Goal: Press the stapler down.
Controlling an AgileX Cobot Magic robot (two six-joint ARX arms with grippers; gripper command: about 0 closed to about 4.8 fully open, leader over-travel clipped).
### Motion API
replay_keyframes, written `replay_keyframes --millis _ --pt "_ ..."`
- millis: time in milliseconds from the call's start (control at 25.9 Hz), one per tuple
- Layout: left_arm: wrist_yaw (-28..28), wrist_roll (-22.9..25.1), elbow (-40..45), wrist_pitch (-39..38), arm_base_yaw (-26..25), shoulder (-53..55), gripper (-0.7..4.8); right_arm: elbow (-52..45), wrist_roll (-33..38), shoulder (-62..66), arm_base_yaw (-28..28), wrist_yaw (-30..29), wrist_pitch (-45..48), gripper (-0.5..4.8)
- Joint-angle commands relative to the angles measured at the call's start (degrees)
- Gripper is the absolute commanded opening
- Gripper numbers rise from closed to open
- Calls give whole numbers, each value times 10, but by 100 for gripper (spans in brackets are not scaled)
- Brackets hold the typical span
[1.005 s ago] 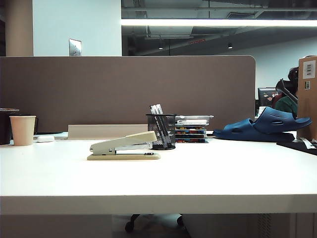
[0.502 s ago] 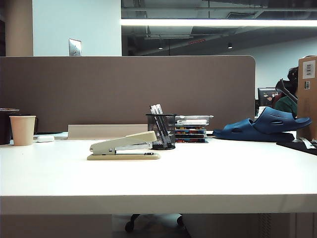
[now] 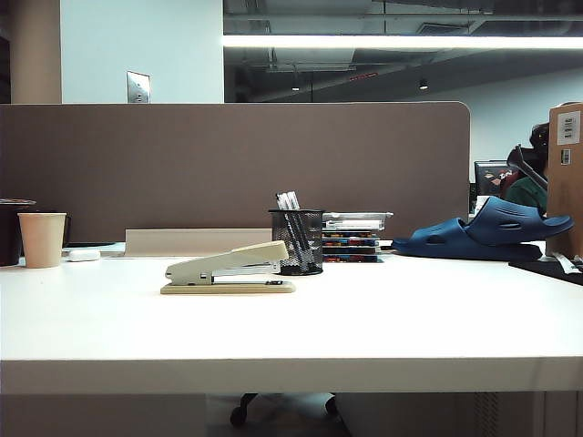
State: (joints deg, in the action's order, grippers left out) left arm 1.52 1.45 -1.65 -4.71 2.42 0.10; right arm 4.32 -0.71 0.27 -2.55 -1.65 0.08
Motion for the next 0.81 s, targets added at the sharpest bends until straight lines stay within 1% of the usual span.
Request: replay_keyframes --millis 39,348,502,812 --pt "2 0 -3 21 1 0 -6 -22 2 -3 0 0 52 -9" --pt "2 1 -3 25 0 0 -6 -38 -23 -3 0 1 75 -9" --pt "2 1 -3 46 1 0 -6 -43 -24 -3 0 2 79 -9" --pt "2 -2 -3 52 1 0 -6 -43 -25 -3 0 2 61 -9"
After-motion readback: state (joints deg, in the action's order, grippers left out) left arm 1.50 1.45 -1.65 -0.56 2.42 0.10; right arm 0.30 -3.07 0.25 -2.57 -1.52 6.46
